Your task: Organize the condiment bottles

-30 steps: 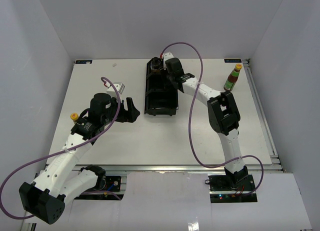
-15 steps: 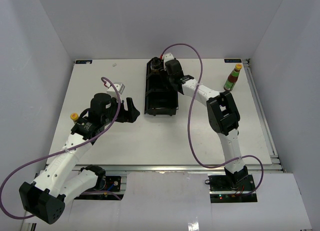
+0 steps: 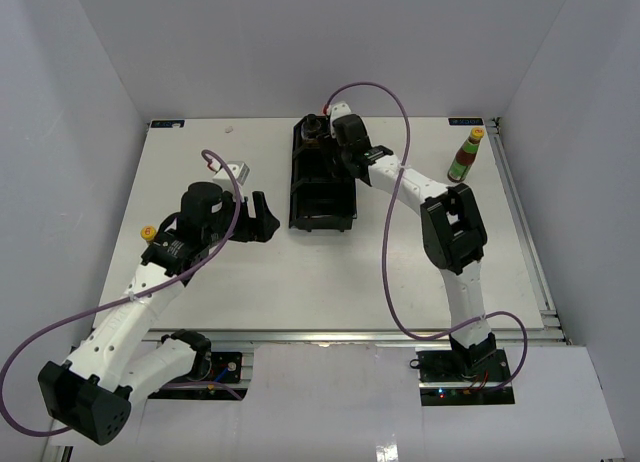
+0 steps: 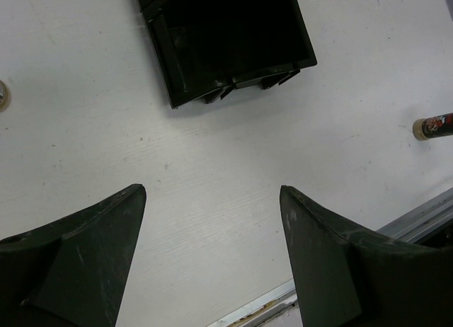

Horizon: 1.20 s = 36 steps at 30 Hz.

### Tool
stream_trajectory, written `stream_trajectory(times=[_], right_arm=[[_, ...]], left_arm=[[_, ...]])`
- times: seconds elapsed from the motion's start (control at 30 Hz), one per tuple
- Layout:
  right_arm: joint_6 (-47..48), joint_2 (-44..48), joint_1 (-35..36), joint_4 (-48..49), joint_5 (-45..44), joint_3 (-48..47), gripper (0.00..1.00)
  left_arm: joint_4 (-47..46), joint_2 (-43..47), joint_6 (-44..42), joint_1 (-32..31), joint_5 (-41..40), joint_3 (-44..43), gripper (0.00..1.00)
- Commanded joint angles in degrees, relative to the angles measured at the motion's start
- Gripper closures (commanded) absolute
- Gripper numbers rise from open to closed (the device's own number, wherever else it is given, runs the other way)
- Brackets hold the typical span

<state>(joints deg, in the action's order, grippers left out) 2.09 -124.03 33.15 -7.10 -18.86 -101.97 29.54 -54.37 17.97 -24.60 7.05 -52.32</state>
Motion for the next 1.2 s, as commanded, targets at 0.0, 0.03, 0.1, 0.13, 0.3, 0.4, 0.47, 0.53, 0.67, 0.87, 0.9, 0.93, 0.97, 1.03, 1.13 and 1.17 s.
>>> stream_trajectory(times=[0.0, 0.03, 0.1, 0.13, 0.3, 0.4, 0.47, 0.53, 0.67, 0.87, 0.9, 0.93, 0.97, 1.03, 1.13, 1.17], right_arm=[[-1.6, 12.5, 0.2, -6.2, -4.1, 0.0, 0.23], [-2.0, 13.8, 0.1, -7.2, -5.6, 1.7, 0.23], [-4.9, 19.1, 0.1, -10.4, -7.5, 5.3, 0.22], [-6.0, 21.4, -0.1, -11.7, -8.5, 8.3, 0.22], [-16.1, 32.2, -2.2, -19.0, -13.1, 19.3, 0.19], [-26.5, 41.9, -6.4, -24.3, -13.1, 27.9, 0.18], [-31.5, 46.9, -9.6, -25.8, -11.3, 33.5, 0.19], [-36.0, 52.5, -13.8, -27.2, -8.9, 39.9, 0.20], [-38.9, 60.4, -17.5, -29.8, -12.3, 46.1, 0.21], [-41.1, 64.9, -20.0, -36.8, -15.9, 48.3, 0.22], [-41.2, 65.4, -20.0, -37.7, -16.1, 49.0, 0.22], [-41.5, 66.0, -20.0, -38.3, -16.6, 49.5, 0.22], [-41.8, 66.5, -20.0, -38.9, -17.2, 49.9, 0.22], [-41.8, 67.3, -20.0, -39.8, -17.4, 50.7, 0.22], [-41.6, 69.0, -20.0, -39.1, -14.1, 53.1, 0.22], [-41.3, 69.4, -20.1, -38.5, -13.1, 53.8, 0.22]], left_arm=[[-0.1, -1.1, 1.1, -0.2, -0.2, -3.4, 0.13], [-0.1, -1.8, 1.6, -0.2, 0.0, -4.0, 0.13], [0.0, -2.9, 2.4, -0.1, 0.3, -5.3, 0.13], [0.1, -3.6, 3.2, -0.2, 0.5, -5.7, 0.13], [-1.8, -5.7, 5.4, -0.2, 1.5, -4.6, 0.13], [-3.6, -8.2, 7.0, -0.2, 1.7, -3.9, 0.12], [-3.8, -10.1, 7.9, -0.2, 1.6, -3.6, 0.13], [-4.1, -12.1, 8.9, -0.2, 1.6, -3.0, 0.13], [-5.0, -13.3, 9.8, -0.2, 1.5, -1.2, 0.13], [-4.6, -13.1, 9.9, -0.2, 0.1, -0.7, 0.13], [-4.6, -13.2, 9.9, -0.2, 0.1, -0.8, 0.13], [-4.5, -13.3, 10.0, -0.1, 0.1, -0.8, 0.13], [-4.4, -13.3, 10.0, -0.1, 0.2, -0.8, 0.13], [-4.6, -13.4, 10.2, -0.2, 0.6, -0.7, 0.13], [-5.0, -13.4, 10.6, -0.2, 1.4, 0.0, 0.13], [-5.1, -13.4, 10.8, -0.2, 1.4, 0.2, 0.13]])
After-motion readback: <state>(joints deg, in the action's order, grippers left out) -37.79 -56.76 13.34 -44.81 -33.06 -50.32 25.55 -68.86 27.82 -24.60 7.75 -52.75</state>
